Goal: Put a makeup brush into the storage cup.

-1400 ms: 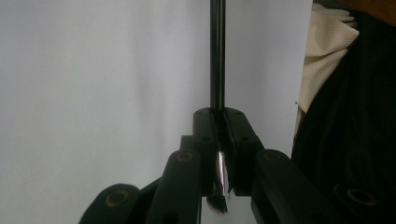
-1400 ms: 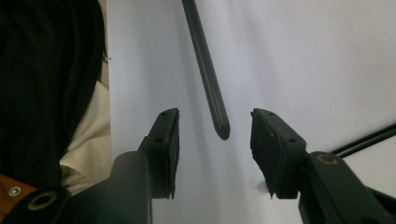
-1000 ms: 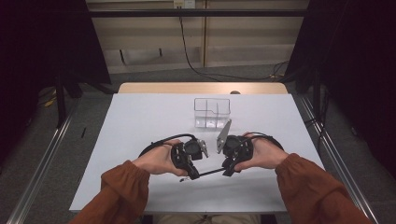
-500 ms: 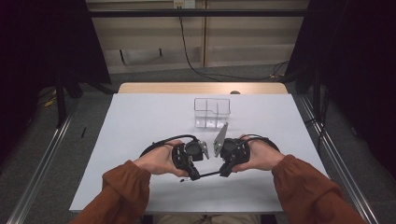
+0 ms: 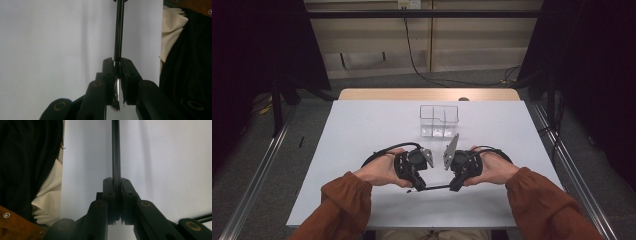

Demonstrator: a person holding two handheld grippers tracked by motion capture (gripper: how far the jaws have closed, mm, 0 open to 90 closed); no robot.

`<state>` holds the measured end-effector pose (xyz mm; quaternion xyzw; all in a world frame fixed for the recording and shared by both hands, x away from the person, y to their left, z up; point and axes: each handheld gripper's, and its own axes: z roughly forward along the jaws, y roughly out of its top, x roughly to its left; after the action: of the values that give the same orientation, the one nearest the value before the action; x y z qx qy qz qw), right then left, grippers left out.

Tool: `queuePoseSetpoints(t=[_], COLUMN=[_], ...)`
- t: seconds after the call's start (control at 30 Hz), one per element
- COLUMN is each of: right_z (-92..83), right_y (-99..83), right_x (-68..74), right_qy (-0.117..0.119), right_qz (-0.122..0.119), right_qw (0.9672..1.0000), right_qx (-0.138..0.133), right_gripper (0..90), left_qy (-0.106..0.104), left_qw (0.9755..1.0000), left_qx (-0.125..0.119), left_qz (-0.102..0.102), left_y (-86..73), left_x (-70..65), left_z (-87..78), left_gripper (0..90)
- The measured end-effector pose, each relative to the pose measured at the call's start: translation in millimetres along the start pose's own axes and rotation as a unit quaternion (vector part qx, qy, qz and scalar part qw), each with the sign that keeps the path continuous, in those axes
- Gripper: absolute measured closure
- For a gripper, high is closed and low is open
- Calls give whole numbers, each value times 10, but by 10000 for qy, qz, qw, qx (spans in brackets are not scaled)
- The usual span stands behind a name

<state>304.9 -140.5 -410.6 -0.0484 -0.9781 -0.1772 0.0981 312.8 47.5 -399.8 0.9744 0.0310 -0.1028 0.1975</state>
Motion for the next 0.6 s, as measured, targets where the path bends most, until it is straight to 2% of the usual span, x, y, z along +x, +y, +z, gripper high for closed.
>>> queuePoseSetpoints(t=[0.1,0.17,0.3,0.47,0.6], right_z=[6,0,-10,-42,-62], right_y=[-10,-6,-14,-40,-73], right_x=[2,-1,-16,-12,-13], right_qy=[12,40,-9,-96,-153], right_qz=[44,59,62,152,214], right_qw=[10000,10000,9999,9998,9996], right_qx=[-4,-42,-91,-103,-128], right_gripper=[842,842,842,842,842], left_qy=[18,39,82,241,394], left_qw=[10000,9999,9997,9989,9972], left_qx=[-61,-153,-248,-392,-587], left_qz=[21,-51,-9,-64,-225], left_y=[-11,-15,-25,-69,-131], left_x=[13,16,27,64,96], left_z=[-13,-20,-46,-78,-112], left_gripper=[786,765,713,587,459])
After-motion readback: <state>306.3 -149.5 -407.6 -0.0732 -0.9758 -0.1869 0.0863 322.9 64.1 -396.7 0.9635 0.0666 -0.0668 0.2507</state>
